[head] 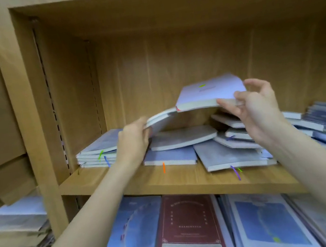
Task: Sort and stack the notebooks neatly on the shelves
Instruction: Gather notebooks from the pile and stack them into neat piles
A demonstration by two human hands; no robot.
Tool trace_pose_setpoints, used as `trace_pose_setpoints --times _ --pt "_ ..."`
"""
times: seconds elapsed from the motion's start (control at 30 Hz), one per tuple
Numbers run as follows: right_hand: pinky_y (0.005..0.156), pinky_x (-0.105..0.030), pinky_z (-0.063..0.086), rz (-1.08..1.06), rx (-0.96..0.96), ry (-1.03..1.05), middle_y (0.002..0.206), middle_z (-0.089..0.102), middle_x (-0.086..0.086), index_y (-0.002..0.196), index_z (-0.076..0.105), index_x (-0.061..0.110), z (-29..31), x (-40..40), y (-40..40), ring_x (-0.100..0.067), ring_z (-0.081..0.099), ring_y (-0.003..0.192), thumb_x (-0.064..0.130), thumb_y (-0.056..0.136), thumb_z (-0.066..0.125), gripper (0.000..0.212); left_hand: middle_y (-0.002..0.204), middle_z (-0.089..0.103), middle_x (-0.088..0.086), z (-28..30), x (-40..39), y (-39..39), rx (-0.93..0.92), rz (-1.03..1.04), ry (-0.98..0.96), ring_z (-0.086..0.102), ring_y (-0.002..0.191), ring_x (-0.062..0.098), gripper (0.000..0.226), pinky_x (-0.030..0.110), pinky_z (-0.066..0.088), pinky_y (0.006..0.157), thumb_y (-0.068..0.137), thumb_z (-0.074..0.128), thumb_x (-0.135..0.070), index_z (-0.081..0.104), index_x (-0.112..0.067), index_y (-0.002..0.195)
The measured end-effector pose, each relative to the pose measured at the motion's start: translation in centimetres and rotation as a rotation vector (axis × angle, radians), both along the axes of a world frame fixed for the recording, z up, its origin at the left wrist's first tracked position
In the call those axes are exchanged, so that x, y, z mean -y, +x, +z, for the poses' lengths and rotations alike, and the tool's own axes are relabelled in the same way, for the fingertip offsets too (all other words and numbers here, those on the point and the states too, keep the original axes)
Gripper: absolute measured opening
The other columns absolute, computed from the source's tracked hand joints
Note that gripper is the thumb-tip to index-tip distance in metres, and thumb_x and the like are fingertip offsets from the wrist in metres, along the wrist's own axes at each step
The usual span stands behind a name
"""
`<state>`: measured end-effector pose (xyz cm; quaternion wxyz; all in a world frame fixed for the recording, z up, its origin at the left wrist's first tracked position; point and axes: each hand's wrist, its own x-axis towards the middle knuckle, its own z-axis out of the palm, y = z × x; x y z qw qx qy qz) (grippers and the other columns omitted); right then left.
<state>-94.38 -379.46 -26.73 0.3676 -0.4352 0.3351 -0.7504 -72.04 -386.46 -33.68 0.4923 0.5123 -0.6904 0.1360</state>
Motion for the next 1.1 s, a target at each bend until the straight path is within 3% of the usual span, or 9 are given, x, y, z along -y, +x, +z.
trace_pose_setpoints --times 0.1,0.2,0.33,0.53,0.63,0.73,0.83,0.97,1.1 --pt "0.090 -0.038 0.052 0.011 0.044 -0.027 0.114 0.043 -0.001 0.119 0.038 0.014 0.7 -0.7 0.2 -0.005 0.067 0.054 -0.006 0.093 0.039 0.033 0.076 0.063 0.016 1.7 0.0 0.1 -0.155 -0.038 -0.100 0.052 0.071 0.034 0.012 0.026 0.022 0.060 0.087 0.058 -0.007 0.064 -0.005 0.097" --pt "0.084 -0.036 0.055 0.000 0.078 -0.098 0.121 0.041 -0.004 0.122 0.039 0.013 0.9 -1.1 0.7 -0.003 0.067 0.056 -0.006 0.093 0.041 0.035 0.078 0.056 0.002 4.1 -0.1 -0.3 -0.388 -0.104 -0.191 0.045 0.070 0.017 0.014 0.017 0.028 0.058 0.090 0.057 -0.010 0.063 -0.003 0.100" --pt "0.077 -0.032 0.058 0.042 0.079 -0.107 0.103 0.044 -0.001 0.122 0.038 0.007 0.6 -0.4 1.0 -0.004 0.064 0.063 -0.011 0.091 0.041 0.036 0.087 0.057 -0.005 8.3 -1.3 -0.8 -0.377 -0.171 -0.358 0.045 0.074 0.002 0.019 0.001 0.029 0.063 0.091 0.055 -0.009 0.062 -0.005 0.108" --pt "0.077 -0.025 0.056 0.106 0.007 0.143 0.122 0.037 -0.008 0.117 0.037 0.012 -3.6 3.3 4.7 -0.018 0.065 0.063 -0.009 0.092 0.039 0.033 0.106 0.068 0.006 3.5 -1.0 3.4 -0.030 0.001 -0.283 0.063 0.094 0.024 0.031 0.019 0.038 0.077 0.085 0.057 0.002 0.064 -0.008 0.114" --pt "0.099 -0.039 0.047 0.174 -0.026 0.357 0.136 0.033 -0.011 0.130 0.034 0.003 -6.9 4.9 6.0 -0.019 0.062 0.065 -0.013 0.091 0.031 0.042 0.106 0.068 0.011 -0.5 -0.7 6.5 0.103 0.094 -0.106 0.064 0.095 0.030 0.033 0.035 0.047 0.080 0.082 0.061 0.004 0.065 -0.006 0.113" --pt "0.105 -0.037 0.040 0.225 -0.068 0.461 0.146 0.026 -0.010 0.135 0.032 0.004 -7.8 5.5 5.9 -0.023 0.064 0.075 -0.011 0.094 0.033 0.043 0.098 0.070 0.016 -3.0 0.1 7.9 0.361 0.071 0.001 0.067 0.089 0.034 0.041 0.042 0.052 0.077 0.068 0.071 0.012 0.068 -0.005 0.105" --pt "0.103 -0.034 0.043 0.222 -0.127 0.477 0.148 0.024 -0.011 0.137 0.031 0.005 -7.7 5.6 6.0 -0.023 0.063 0.081 -0.009 0.095 0.037 0.045 0.097 0.070 0.017 -3.9 0.1 7.9 0.307 0.091 0.030 0.068 0.087 0.034 0.040 0.043 0.054 0.074 0.065 0.072 0.013 0.069 -0.002 0.102" --pt "0.081 -0.028 0.052 0.191 -0.258 0.498 0.144 0.027 -0.010 0.137 0.034 0.007 -7.8 5.8 6.0 -0.023 0.062 0.087 -0.007 0.092 0.045 0.049 0.104 0.068 0.017 -4.5 0.3 8.7 0.255 0.149 0.040 0.064 0.096 0.035 0.043 0.046 0.049 0.086 0.066 0.073 0.009 0.066 -0.002 0.108" --pt "0.068 -0.023 0.042 -0.025 -0.709 0.426 0.134 0.027 0.001 0.126 0.044 0.016 -7.6 5.2 5.3 -0.017 0.050 0.103 0.006 0.093 0.047 0.034 0.122 0.060 0.015 -5.4 0.0 10.0 0.087 0.213 0.109 0.052 0.116 0.036 0.058 0.048 0.030 0.103 0.073 0.074 -0.006 0.052 -0.004 0.127"
